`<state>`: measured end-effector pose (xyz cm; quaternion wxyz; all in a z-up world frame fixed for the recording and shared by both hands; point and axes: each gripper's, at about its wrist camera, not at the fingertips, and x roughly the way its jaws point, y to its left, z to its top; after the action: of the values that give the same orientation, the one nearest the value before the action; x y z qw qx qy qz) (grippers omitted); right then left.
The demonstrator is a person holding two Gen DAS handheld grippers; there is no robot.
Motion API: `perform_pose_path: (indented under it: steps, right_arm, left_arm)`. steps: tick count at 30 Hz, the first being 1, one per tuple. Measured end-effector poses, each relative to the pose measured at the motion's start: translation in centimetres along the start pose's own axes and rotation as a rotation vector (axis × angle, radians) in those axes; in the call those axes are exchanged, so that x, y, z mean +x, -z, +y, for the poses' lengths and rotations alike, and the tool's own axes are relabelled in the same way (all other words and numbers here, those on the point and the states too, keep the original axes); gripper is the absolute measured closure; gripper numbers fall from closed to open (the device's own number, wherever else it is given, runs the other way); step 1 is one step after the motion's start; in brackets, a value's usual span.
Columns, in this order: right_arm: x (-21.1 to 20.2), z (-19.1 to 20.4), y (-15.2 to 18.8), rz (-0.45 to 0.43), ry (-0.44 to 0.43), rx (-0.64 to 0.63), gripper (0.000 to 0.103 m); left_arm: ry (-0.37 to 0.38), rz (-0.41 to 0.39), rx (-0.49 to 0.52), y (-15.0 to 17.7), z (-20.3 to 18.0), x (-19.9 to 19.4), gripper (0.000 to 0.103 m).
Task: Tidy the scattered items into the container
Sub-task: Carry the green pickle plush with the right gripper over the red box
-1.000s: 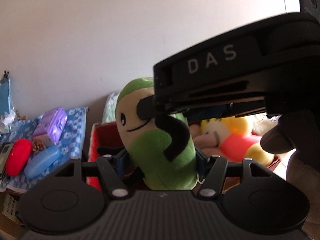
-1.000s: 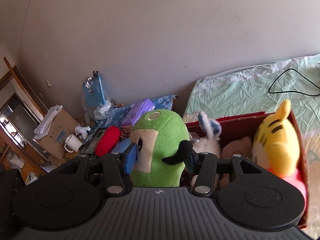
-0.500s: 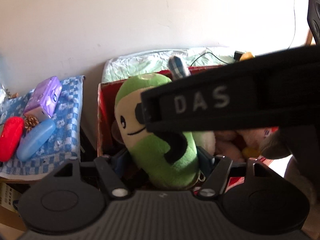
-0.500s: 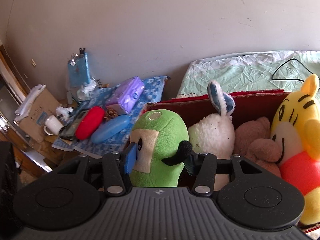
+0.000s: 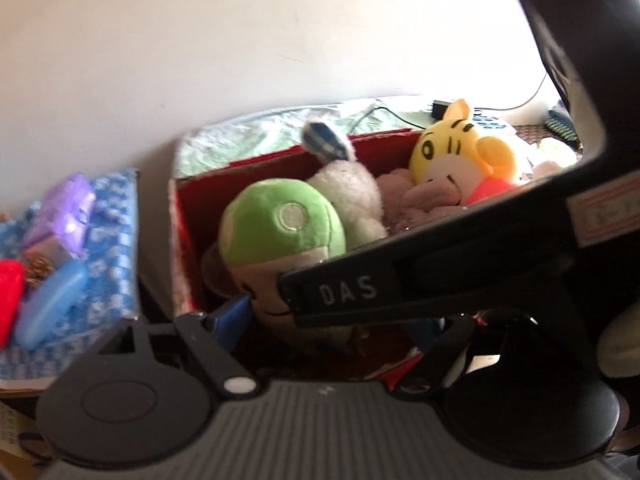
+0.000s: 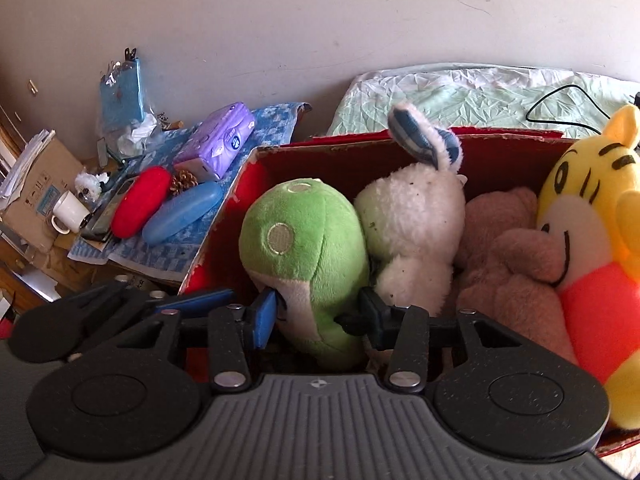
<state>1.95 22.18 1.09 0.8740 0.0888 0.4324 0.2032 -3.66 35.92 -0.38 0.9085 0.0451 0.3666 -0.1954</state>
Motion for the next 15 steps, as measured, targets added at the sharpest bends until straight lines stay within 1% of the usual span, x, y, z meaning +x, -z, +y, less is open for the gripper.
perform_pose_path:
  steps: [1,3,4,9,11,14,15]
  right_arm:
    - [0.0,-0.4,0.0,0.016,-0.017,0.021,0.055]
    - [0.0,-1.2,0.0,0.044,-0.058,0.072,0.054]
    - [-0.1,-1.5,0.1,0.046,-0.073,0.088,0.052]
    - [-1.3,-1.8,0.3,0.011,-0.099,0.08,0.052]
    - [-1.9,-2.0,0.1,-0.01,-0.124,0.083,0.052]
    - [-2.6,-2.1,0.0,-0.035,-0.135,0.08,0.051]
    - [-2.7,-2.2,-0.1,-0.043,-0.143,0.083,0.051]
  left_arm:
    - [0.024,-0.001,0.001,0.0,-0.2,-0.1,0.017]
    - [0.037,-0.004,0.007,0.0,-0.3,-0.1,0.012]
    - [0.041,-0.004,0.014,-0.1,-0.4,-0.1,0.012]
    - [0.017,0.009,0.061,-0.2,-0.6,0.7,0.011]
    - [0.017,0.011,0.058,-0.2,-0.9,0.2,0.011]
    - [0.012,0.014,0.06,-0.2,-1.0,0.0,0.011]
    - [0.008,0.02,0.059,-0.3,-1.1,0.1,0.009]
